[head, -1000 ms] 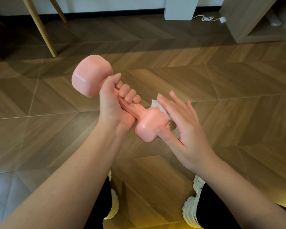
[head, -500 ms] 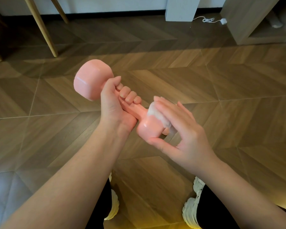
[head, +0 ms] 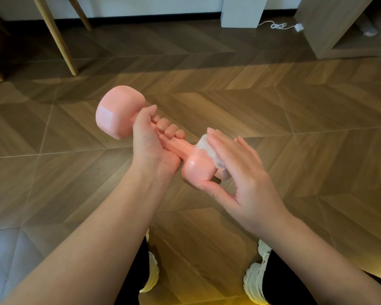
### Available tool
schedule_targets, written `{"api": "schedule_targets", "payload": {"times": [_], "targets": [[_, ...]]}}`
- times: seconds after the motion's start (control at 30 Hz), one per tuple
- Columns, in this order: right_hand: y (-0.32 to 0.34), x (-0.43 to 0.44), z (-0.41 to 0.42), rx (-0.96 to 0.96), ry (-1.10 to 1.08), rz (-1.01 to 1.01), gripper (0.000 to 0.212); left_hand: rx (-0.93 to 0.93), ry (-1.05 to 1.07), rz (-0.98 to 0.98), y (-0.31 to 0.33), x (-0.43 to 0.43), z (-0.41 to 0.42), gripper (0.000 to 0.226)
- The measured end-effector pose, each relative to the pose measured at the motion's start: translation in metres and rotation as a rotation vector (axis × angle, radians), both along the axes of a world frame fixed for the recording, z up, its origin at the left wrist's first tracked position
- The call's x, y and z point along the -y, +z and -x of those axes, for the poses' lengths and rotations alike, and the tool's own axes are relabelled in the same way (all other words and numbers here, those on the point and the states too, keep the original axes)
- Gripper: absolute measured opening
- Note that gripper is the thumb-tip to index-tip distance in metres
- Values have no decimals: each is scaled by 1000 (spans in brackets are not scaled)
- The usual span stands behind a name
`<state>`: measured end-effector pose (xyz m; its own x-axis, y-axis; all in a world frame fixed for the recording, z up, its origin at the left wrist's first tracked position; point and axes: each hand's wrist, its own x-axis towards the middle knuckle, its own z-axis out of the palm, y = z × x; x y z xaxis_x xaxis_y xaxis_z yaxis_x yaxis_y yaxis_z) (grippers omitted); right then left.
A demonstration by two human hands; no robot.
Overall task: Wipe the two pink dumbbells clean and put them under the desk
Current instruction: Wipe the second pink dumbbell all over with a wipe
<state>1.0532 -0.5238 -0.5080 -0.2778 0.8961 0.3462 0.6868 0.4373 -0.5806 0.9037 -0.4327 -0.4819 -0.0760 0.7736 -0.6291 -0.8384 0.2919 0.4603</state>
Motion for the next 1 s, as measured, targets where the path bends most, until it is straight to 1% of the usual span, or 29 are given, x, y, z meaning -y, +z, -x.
{"api": "schedule_targets", "payload": {"times": [0.07, 0.1, 0.17, 0.27, 0.33, 0.4, 0.53, 0.6, 0.63, 0.7, 0.8, 0.93, 1.0], "targets": [[-1, -1, 3, 68, 8, -6, 80, 11, 13, 23, 0, 1, 0, 38], [-2, -1, 4, 72, -4, 8, 87, 23, 17, 35, 0, 3, 0, 36], [-2, 0, 6, 0, -41, 62, 92, 52, 19, 49, -1, 5, -2, 32], [5, -1, 4, -226, -102, 212, 88, 117, -10, 1, -1, 5, -3, 29], [10, -3, 2, -380, -140, 323, 81, 156, -44, -54, -1, 4, -2, 27], [12, -7, 0, -565, -168, 487, 76, 163, -75, -98, -1, 4, -1, 28], [4, -11, -5, -1011, -96, 851, 56, 133, -88, -154, 0, 6, -4, 37], [1, -11, -5, -1151, -45, 972, 61, 136, -91, -170, 1, 6, -5, 38], [1, -10, -5, -1176, -28, 993, 65, 144, -99, -171, 3, 6, -6, 36], [-1, -9, -3, -1155, -32, 970, 68, 145, -112, -160, 5, 4, -5, 38], [4, -8, -1, -1017, -81, 809, 62, 137, -93, -132, 5, 4, -3, 43], [9, -5, 0, -808, -97, 528, 62, 142, -64, -106, 4, 3, 0, 41], [7, -5, 0, -773, -90, 529, 60, 112, -62, -106, 5, 4, 1, 41]]}}
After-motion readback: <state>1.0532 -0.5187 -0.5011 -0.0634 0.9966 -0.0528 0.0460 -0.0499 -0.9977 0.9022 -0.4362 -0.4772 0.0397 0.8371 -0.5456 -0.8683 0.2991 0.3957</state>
